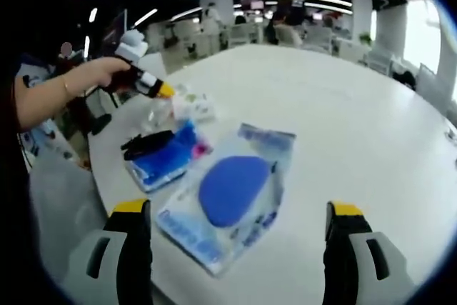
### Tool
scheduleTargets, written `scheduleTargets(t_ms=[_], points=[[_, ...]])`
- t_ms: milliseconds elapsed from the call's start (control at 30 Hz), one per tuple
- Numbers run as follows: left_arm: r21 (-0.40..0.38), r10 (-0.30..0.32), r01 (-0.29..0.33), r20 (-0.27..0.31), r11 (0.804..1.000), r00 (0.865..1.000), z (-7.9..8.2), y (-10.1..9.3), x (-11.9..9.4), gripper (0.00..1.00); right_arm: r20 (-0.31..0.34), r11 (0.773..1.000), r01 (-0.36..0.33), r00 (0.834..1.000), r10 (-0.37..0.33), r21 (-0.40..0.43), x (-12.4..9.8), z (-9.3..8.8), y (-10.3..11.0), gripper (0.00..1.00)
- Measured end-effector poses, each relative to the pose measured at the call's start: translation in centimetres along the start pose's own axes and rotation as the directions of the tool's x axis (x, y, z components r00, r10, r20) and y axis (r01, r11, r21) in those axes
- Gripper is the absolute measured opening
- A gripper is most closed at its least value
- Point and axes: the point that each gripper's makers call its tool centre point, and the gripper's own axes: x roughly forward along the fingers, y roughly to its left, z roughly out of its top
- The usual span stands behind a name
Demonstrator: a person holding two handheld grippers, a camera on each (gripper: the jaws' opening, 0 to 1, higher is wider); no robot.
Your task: Arrange the tabletop items into an orderly group along one side of the table until the central work area is clear of visible clutter.
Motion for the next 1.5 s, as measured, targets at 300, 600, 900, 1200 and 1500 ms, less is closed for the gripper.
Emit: scheduleTargets(t_ms=[300,600,900,1200,1500], points=[[0.049,0.032,-0.029,-0.054,0.998,0.998,-0.4,0.0,1.1,0.57,-0.001,1.000,0.026,1.000,-0.026,-0.006,0.0,0.0,-0.9,1.00],[-0.005,0.015,-0.016,-0.082,1.000,0.997,-0.8,-0.6,2.1,0.46,-0.007,0.999,0.033,0.999,-0.033,-0.001,-0.3,-0.5,-1.0,0.99],[-0.004,0.048,-0.049,-0.110,0.999,0.993,-0.5,-0.6,2.4,0.44,0.004,0.999,0.039,0.999,-0.039,0.015,-0.5,-0.7,-0.9,0.99],[-0.032,0.064,-0.068,-0.111,0.997,0.992,-0.4,-0.3,2.4,0.41,0.020,0.999,0.043,0.999,-0.043,0.019,-0.6,-0.4,-0.8,0.98],[-0.009,0.014,-0.015,-0.052,1.000,0.999,-0.2,-1.1,1.9,0.39,0.023,0.999,0.046,0.999,-0.047,0.011,-0.9,-0.3,-0.9,0.98]])
